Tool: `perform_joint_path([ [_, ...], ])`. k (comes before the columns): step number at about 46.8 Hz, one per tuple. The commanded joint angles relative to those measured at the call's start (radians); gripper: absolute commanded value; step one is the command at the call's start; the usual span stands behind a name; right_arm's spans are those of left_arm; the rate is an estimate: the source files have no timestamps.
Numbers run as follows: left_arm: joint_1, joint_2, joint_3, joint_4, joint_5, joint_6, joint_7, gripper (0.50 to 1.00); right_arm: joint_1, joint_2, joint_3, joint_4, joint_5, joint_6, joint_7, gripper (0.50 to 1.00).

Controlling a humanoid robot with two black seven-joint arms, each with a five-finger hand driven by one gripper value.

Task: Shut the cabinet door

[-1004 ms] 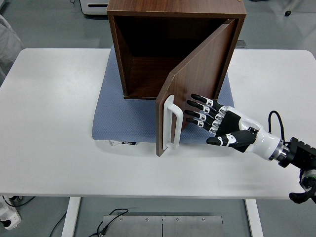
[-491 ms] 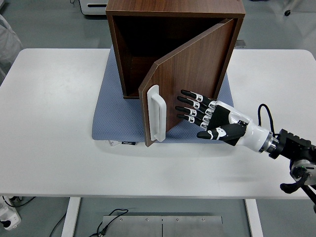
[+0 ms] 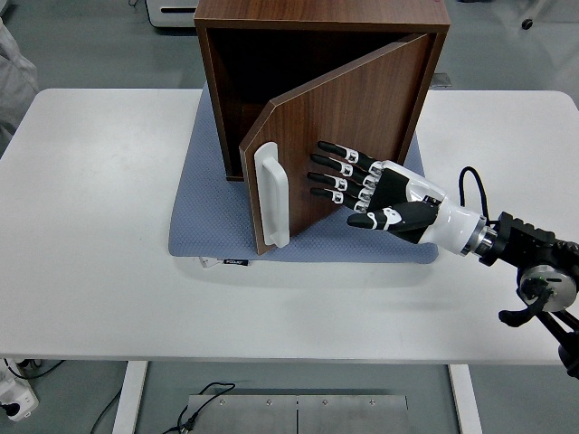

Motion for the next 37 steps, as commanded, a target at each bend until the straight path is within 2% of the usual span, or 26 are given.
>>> perform_joint_path([
  [1, 0.000, 0.000, 0.000, 0.001, 0.000, 0.001, 0.000, 1.000, 0.012, 0.020, 0.000, -0.033, 0.000, 0.000, -0.004, 1.000],
  [15, 0.000, 0.000, 0.000, 0.000, 0.000, 0.001, 0.000, 1.000, 0.099, 0.101, -0.042, -0.113, 0.034, 0.000, -0.019, 1.000],
  [37, 0.000, 0.000, 0.000, 0.000, 0.000, 0.001, 0.000, 1.000, 0.181, 0.210, -0.066, -0.222, 0.035, 0.000, -0.035, 1.000],
])
